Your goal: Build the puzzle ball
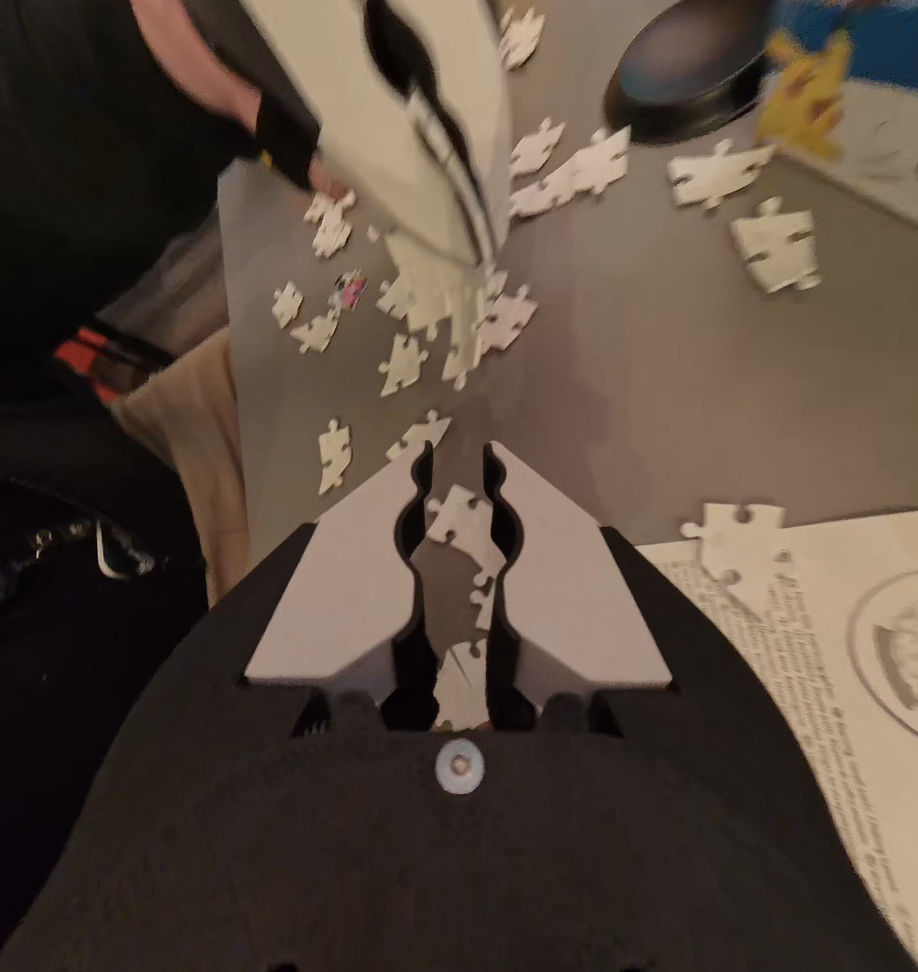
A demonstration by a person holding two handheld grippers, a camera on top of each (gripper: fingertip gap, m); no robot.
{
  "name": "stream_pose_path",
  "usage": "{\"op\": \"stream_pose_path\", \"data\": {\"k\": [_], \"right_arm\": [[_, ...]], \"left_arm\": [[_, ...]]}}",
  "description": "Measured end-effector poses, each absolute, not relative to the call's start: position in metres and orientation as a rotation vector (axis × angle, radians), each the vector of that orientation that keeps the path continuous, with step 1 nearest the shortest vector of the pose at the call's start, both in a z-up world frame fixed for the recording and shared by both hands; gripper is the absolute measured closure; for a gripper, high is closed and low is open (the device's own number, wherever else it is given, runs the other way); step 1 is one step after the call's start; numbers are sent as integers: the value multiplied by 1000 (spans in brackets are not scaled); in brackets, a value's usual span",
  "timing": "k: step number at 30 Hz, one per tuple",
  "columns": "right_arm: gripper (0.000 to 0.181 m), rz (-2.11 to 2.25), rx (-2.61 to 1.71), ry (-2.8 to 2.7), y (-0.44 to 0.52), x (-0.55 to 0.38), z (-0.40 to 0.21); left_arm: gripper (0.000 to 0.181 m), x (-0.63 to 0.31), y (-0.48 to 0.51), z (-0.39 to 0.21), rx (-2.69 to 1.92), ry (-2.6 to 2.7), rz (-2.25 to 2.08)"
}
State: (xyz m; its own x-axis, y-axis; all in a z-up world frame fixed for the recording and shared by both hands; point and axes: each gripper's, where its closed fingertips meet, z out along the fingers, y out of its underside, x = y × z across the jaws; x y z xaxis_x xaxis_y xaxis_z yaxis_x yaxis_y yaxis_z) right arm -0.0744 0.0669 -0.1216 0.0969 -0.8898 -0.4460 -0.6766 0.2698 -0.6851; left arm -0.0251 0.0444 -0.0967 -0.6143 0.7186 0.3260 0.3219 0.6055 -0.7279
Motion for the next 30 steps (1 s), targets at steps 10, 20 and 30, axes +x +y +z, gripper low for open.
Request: {"op": "stream_pose_path", "data": {"k": [10, 20, 30], "right_arm": [[160, -384, -2072, 1510, 143, -93, -156], [154, -533, -2190, 1607, 147, -85, -170], [158, -415, -1877, 1707, 141, -83, -157]], "left_arm": [[177, 10, 66, -89, -658, -2256, 918], [177, 30, 92, -88, -531, -2230, 1035], [176, 36, 98, -92, -444, -2170, 1065]]}}
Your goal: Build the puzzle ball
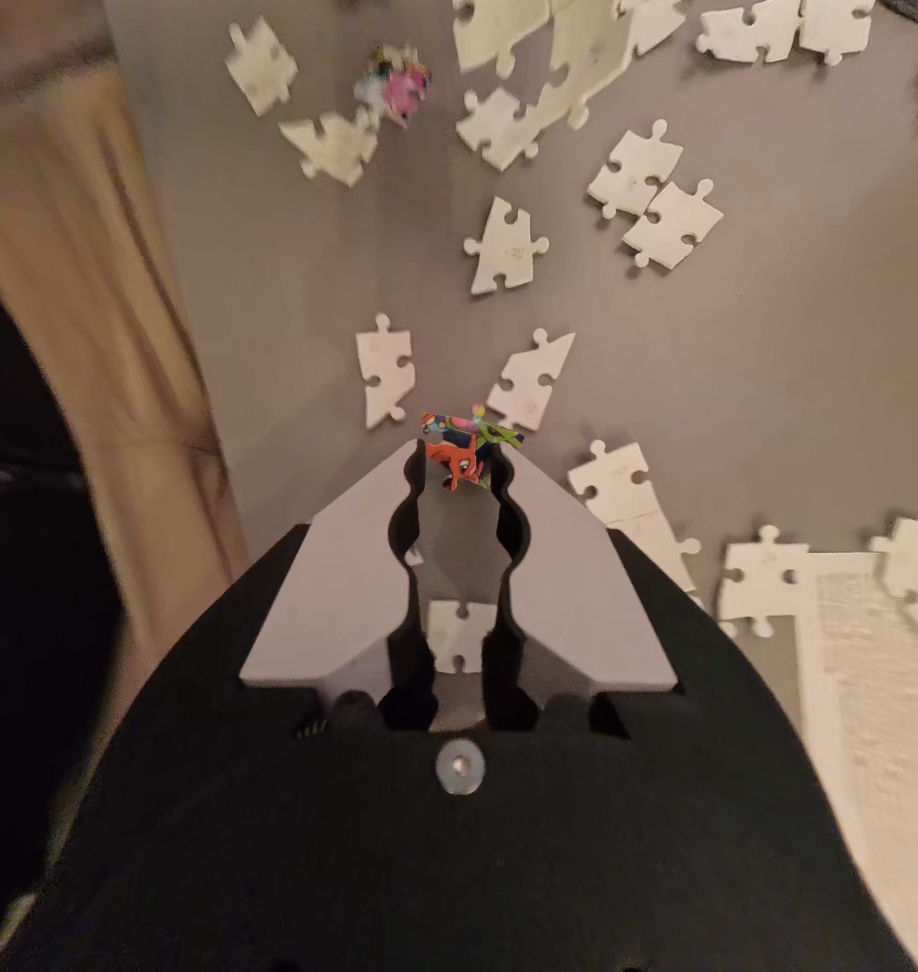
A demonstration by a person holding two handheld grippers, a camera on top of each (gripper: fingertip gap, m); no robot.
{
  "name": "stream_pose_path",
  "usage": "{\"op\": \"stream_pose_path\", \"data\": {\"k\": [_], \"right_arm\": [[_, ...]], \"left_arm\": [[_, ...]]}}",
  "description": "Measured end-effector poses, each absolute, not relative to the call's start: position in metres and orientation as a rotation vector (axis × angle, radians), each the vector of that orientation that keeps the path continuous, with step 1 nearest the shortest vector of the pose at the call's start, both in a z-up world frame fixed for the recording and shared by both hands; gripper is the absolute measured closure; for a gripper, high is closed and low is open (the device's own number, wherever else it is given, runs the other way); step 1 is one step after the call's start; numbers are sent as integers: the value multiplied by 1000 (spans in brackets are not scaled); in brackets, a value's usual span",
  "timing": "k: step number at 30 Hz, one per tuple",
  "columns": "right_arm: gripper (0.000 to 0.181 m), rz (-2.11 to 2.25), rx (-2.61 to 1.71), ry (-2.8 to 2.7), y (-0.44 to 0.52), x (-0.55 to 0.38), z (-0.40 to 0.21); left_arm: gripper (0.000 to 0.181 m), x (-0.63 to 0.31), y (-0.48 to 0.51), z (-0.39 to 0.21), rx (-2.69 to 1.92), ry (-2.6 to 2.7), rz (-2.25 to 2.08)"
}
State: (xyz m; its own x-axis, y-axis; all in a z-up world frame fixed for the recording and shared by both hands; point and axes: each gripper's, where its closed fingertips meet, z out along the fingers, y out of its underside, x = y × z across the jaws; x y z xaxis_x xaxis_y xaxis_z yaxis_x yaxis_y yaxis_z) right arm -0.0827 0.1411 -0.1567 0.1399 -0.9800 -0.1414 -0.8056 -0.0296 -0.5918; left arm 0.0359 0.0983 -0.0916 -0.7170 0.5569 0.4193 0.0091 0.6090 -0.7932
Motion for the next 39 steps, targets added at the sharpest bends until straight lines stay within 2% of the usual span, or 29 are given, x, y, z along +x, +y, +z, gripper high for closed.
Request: {"op": "stream_pose_path", "data": {"k": [6, 11, 12, 13, 15, 21, 24, 29, 39], "right_arm": [[158, 20, -1519, 1715, 158, -82, -142], [159, 130, -1359, 1797, 138, -76, -153], [173, 138, -1328, 1809, 134, -75, -154], [163, 129, -1312, 1838, 128, -75, -159], [172, 56, -1374, 1894, 116, -81, -167], [154, -366, -1690, 1778, 100, -70, -137], [155, -582, -2021, 1685, 97, -58, -144], [147, -574, -2306, 1566, 99, -42, -168], [164, -507, -2041, 1611, 86, -28, -167]], "left_arm": [[176, 24, 94, -89, -507, -2144, 1043], [176, 21, 93, -91, -521, -2134, 1014], [176, 22, 93, -92, -516, -2136, 1011], [176, 23, 93, -94, -510, -2137, 1007], [176, 25, 92, -97, -500, -2138, 1000], [177, 37, 89, -99, -473, -2150, 1010], [177, 43, 87, -100, -461, -2160, 1017], [177, 48, 86, -99, -459, -2174, 1031], [177, 56, 85, -96, -447, -2167, 1048]]}}
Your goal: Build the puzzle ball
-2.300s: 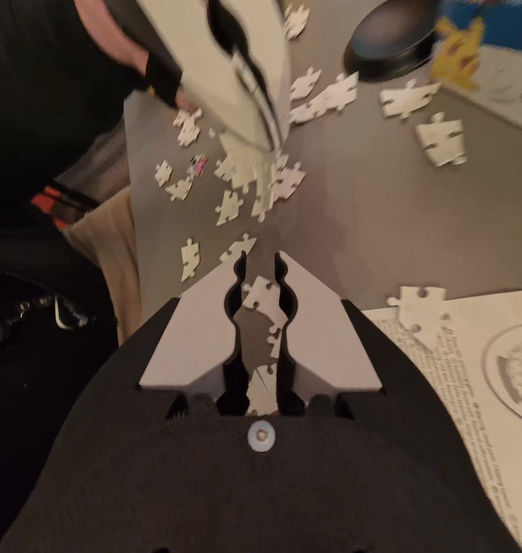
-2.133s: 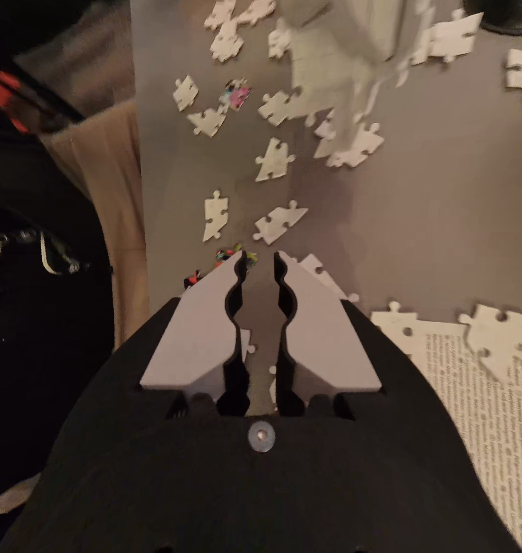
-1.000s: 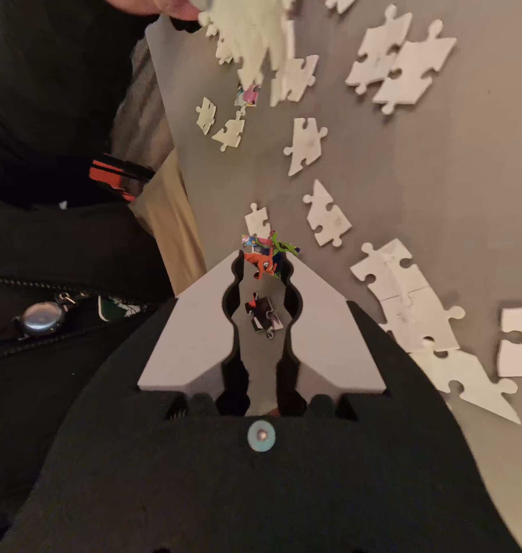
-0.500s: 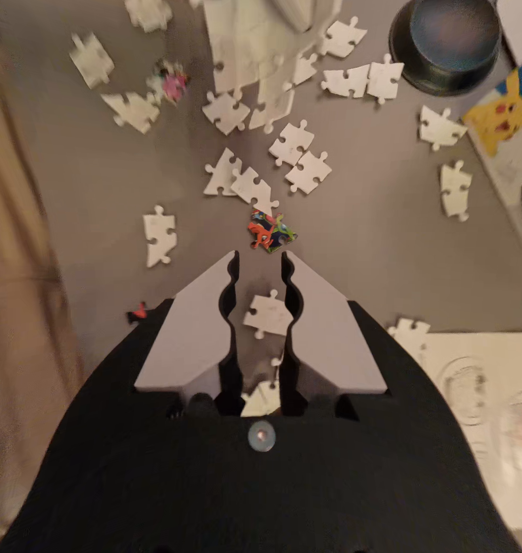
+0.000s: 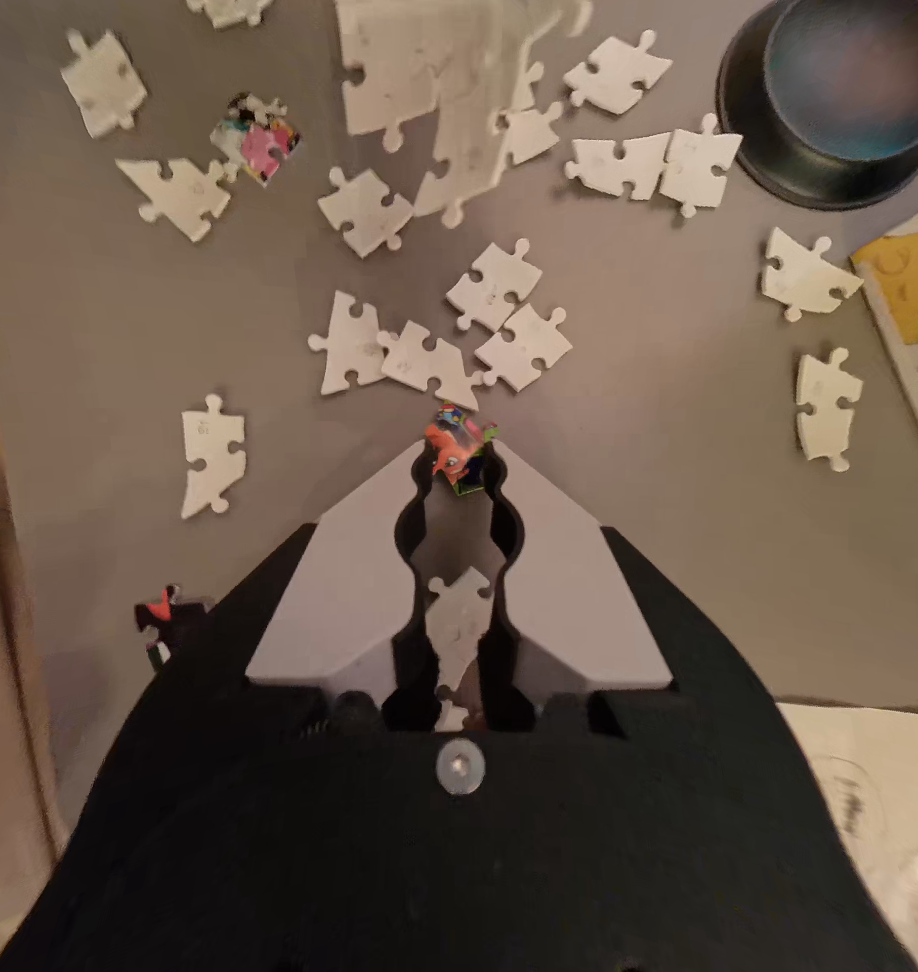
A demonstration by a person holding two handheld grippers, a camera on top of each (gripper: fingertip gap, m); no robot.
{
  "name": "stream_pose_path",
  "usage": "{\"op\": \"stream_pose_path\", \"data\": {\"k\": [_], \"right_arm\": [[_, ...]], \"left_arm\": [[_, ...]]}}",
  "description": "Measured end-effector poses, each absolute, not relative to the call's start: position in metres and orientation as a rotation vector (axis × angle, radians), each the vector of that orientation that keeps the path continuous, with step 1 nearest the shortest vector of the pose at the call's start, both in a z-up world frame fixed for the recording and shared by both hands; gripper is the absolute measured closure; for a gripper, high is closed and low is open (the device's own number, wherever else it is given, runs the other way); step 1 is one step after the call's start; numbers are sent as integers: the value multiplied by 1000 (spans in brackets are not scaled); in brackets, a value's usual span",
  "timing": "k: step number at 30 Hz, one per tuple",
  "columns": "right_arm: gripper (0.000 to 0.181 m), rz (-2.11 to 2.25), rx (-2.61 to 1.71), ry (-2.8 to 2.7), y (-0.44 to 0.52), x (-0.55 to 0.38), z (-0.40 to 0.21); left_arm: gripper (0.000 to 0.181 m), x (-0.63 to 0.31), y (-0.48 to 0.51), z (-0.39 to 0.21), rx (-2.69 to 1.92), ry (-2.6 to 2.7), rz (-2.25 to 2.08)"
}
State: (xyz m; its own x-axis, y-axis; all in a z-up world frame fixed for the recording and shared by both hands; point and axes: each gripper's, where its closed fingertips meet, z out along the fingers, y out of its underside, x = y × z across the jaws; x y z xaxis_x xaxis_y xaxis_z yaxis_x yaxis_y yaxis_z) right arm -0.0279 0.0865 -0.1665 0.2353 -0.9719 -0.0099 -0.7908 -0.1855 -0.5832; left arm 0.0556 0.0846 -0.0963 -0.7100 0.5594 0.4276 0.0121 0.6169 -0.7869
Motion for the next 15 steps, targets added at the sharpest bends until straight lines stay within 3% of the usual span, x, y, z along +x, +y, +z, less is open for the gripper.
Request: {"op": "stream_pose_path", "data": {"k": [5, 12, 14, 15], "right_arm": [[181, -367, -1745, 1680, 81, -27, -152], [181, -233, -1470, 1808, 51, -34, -156], [181, -312, -1562, 1829, 42, -40, -156], [172, -365, -1632, 1820, 42, -40, -154]], "left_arm": [[177, 57, 85, -98, -441, -2169, 1044], [177, 56, 84, -100, -438, -2168, 1033], [177, 56, 84, -102, -434, -2169, 1030], [177, 56, 84, -102, -433, -2168, 1028]]}}
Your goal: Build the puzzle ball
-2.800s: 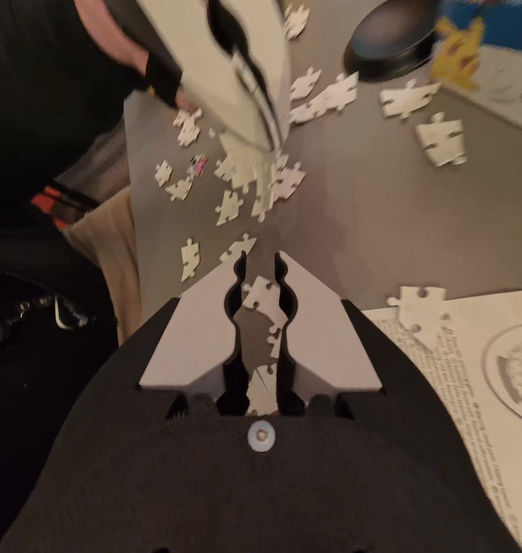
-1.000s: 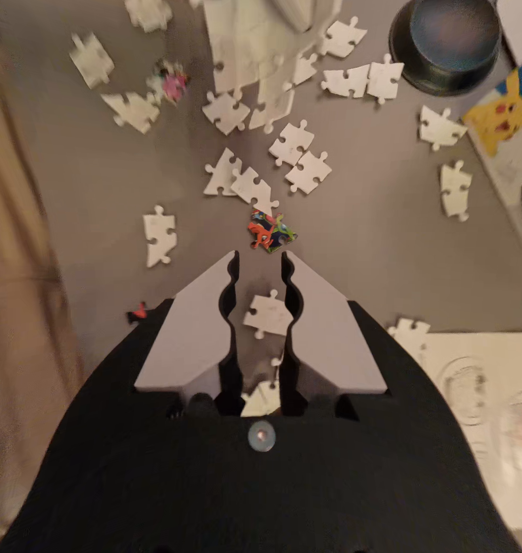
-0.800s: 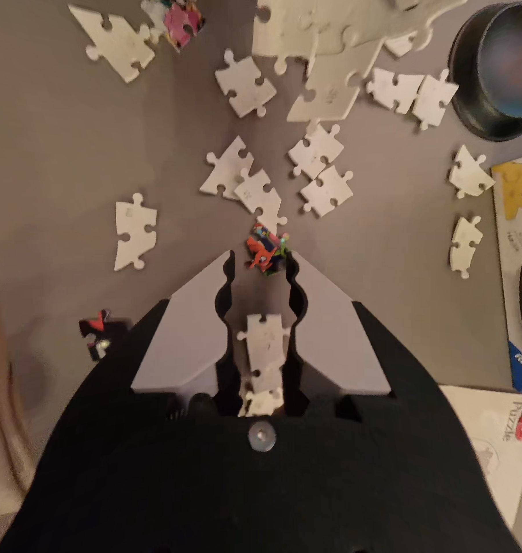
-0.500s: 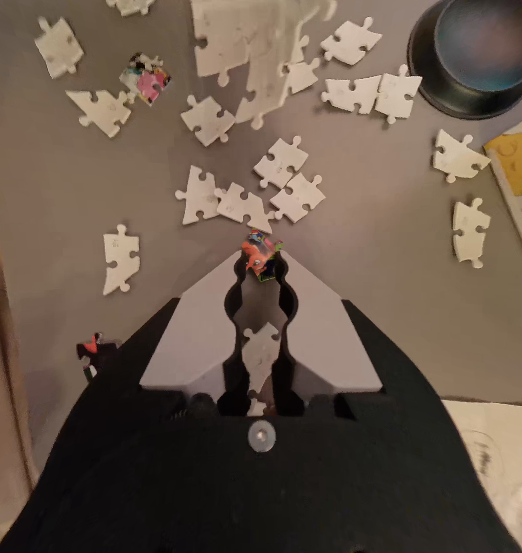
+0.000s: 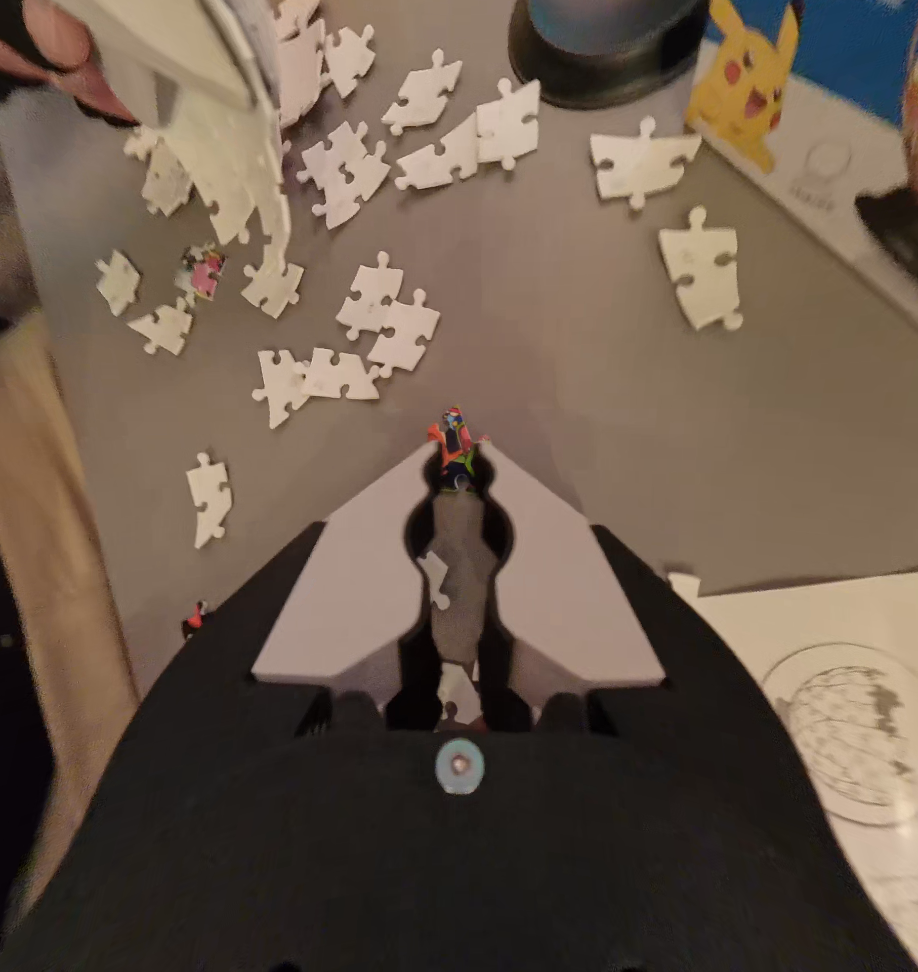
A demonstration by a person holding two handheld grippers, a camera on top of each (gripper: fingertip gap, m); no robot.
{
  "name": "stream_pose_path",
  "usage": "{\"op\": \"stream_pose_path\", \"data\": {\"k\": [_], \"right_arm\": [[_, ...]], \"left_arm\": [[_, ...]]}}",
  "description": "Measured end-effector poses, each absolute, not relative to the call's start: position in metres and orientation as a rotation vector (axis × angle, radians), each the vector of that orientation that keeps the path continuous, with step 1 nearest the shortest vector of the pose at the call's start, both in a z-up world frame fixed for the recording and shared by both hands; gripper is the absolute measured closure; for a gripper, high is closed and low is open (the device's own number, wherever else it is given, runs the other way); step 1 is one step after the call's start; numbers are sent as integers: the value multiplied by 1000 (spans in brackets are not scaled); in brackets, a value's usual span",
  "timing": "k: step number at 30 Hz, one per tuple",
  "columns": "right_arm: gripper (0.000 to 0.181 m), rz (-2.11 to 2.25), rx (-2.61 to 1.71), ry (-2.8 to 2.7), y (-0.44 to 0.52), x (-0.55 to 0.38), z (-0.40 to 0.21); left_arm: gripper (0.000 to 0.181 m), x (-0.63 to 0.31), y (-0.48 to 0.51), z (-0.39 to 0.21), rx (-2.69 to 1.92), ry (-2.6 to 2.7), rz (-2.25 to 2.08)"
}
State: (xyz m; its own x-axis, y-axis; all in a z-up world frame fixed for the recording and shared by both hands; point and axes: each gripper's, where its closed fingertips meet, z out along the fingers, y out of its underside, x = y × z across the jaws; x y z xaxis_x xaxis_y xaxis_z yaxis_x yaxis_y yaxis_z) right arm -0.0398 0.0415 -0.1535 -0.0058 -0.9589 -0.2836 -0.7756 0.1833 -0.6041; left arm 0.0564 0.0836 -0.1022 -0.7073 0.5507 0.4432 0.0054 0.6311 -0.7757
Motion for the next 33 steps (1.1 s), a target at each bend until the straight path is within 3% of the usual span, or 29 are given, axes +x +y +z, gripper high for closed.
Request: {"op": "stream_pose_path", "data": {"k": [6, 11, 18, 23, 33], "right_arm": [[146, -457, -2038, 1837, 51, -42, -173], [157, -488, -1976, 1832, 48, -34, -173], [159, -428, -1757, 1830, 44, -33, -164], [159, -606, -1873, 1790, 34, -34, -144], [159, -101, -1331, 1573, 84, -34, -102]], "left_arm": [[177, 56, 84, -107, -434, -2174, 1014], [177, 58, 84, -106, -431, -2173, 1016], [177, 57, 84, -106, -433, -2170, 1016], [177, 58, 83, -105, -430, -2170, 1018], [177, 45, 82, -101, -497, -2145, 1062]]}}
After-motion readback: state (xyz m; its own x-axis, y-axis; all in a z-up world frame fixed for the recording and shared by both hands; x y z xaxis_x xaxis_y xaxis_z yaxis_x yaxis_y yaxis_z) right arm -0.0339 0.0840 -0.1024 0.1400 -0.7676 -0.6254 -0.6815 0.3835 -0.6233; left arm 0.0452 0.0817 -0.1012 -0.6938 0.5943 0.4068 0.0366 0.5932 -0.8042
